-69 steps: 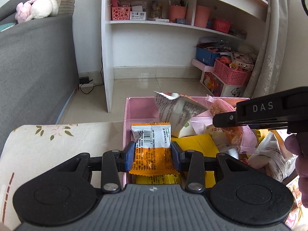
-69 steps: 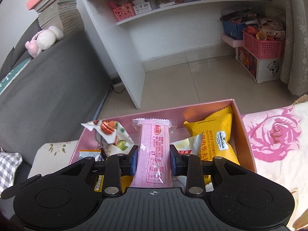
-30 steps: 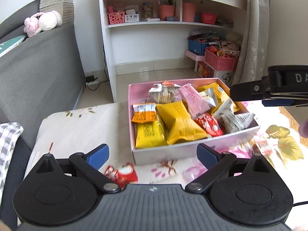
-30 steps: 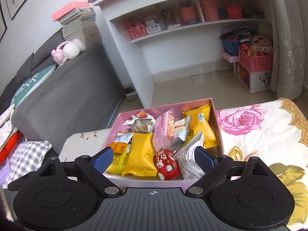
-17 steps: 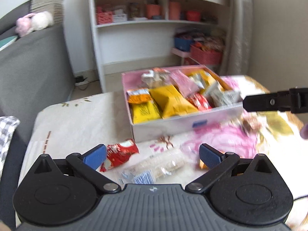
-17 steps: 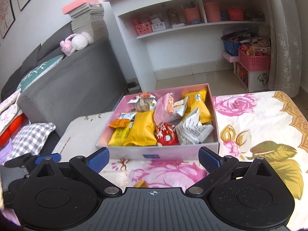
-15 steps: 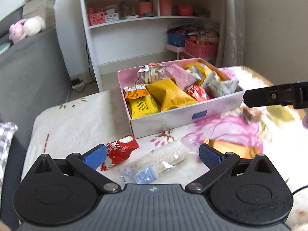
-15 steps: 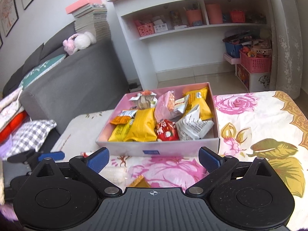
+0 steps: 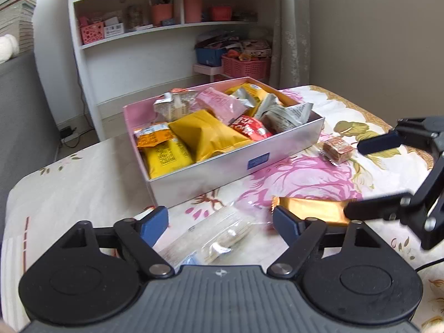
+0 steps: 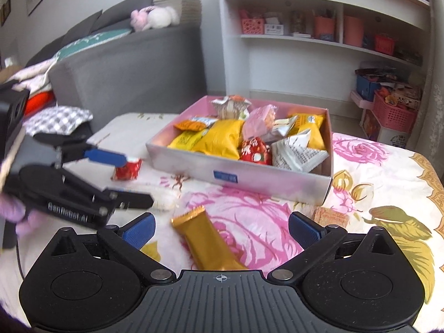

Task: Organize snacks
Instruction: 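Move both grippers back over the remaining snacks on the bedspread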

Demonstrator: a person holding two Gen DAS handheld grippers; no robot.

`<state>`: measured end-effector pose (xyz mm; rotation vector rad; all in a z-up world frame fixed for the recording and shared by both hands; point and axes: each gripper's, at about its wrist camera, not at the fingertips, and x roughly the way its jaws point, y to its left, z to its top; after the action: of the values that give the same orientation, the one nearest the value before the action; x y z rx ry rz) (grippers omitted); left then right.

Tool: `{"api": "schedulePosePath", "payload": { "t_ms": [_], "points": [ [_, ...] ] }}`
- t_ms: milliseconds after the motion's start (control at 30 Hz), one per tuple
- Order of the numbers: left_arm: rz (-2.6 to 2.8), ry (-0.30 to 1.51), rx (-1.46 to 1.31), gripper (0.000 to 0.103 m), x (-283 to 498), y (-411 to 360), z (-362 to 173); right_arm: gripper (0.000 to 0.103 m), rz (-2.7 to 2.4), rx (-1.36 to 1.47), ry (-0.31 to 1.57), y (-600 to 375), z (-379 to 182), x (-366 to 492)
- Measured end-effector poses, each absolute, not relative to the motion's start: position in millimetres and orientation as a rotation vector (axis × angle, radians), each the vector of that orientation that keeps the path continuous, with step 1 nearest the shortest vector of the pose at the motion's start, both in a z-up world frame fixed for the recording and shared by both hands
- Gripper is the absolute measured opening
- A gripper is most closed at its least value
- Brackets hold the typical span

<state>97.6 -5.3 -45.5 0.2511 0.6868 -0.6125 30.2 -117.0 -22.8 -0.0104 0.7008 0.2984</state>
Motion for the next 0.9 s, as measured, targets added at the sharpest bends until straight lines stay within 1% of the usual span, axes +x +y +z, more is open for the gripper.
{"api": "schedulePosePath", "payload": {
  "t_ms": [67, 133, 367, 567, 700, 800, 900],
  "points": [
    [-0.634, 0.692, 0.262, 0.069, 99.3, -11.0, -47.2, 0.103, 0.313, -0.033, 0.718, -115.8, -29.1, 29.9],
    [-0.649, 0.701, 0.284, 0.066, 101.1, -16.8, -50.6, 0.103, 0.329, -0.055, 0.729, -114.8, -35.3, 28.8],
    [-0.609, 0.787, 0.393, 0.068, 103.8, -19.4, -69.0, 0.102, 0.354, -0.106, 0.752, -107.3, -52.3, 29.7],
    [-0.623, 0.870, 0.322, 0.065, 98.4, -3.3, -64.6, 0.100, 0.364, -0.136, 0.779, -101.9, -61.3, 32.6],
    [-0.641, 0.896, 0.326, 0.066, 84.8, 1.3, -62.8, 0.095, 0.394, -0.143, 0.786, -95.8, -60.9, 29.2],
    [-0.626, 0.913, 0.304, 0.067, 79.7, 4.4, -62.0, 0.092, 0.429, -0.101, 0.805, -92.6, -57.5, 28.1],
    [-0.600, 0.919, 0.276, 0.067, 78.9, 4.7, -61.3, 0.092, 0.442, -0.060, 0.808, -89.7, -53.5, 28.8]
  ]
}}
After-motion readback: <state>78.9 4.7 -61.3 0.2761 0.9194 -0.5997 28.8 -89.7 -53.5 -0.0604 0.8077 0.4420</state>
